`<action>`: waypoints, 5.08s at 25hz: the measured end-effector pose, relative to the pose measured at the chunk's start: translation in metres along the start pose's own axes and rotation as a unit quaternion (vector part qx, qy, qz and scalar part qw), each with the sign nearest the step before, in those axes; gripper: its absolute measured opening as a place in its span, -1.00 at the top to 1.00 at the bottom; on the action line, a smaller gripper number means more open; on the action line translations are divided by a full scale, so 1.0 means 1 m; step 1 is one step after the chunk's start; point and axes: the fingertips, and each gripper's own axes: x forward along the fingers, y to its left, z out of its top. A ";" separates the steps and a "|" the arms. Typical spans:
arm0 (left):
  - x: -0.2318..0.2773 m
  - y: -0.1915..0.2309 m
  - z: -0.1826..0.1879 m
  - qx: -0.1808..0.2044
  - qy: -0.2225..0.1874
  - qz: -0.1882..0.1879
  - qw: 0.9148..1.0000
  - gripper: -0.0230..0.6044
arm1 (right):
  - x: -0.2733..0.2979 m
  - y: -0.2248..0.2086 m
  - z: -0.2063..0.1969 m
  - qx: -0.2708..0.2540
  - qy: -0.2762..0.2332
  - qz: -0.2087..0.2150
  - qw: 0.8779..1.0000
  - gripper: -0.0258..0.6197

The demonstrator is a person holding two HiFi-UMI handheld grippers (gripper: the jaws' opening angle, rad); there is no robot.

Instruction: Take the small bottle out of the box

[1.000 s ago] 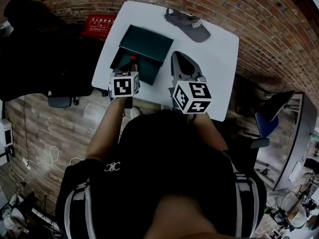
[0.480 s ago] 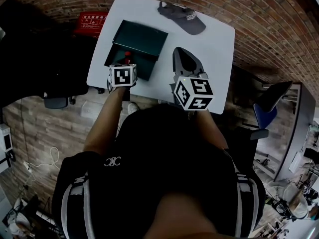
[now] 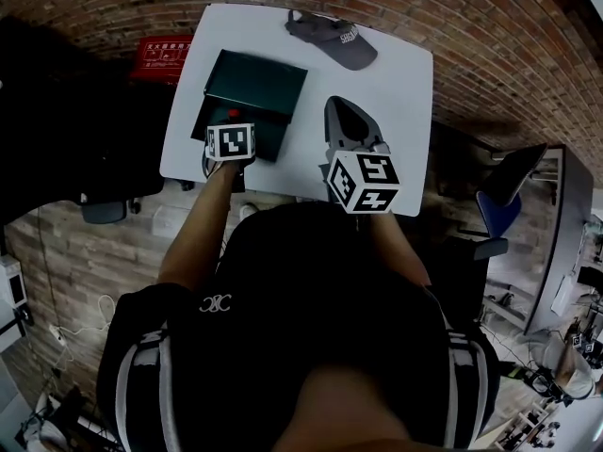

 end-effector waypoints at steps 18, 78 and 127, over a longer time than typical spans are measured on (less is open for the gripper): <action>0.031 0.018 -0.024 0.041 0.089 0.040 0.994 0.24 | -0.002 0.002 -0.006 -0.001 0.007 0.000 1.000 0.83; -0.084 0.023 0.092 0.010 -0.221 -0.031 0.975 0.27 | 0.030 0.034 0.000 -0.009 0.006 0.071 0.997 0.83; -0.204 -0.095 0.137 0.077 -0.391 -0.140 0.906 0.27 | -0.006 -0.002 0.028 -0.008 -0.103 -0.037 0.994 0.83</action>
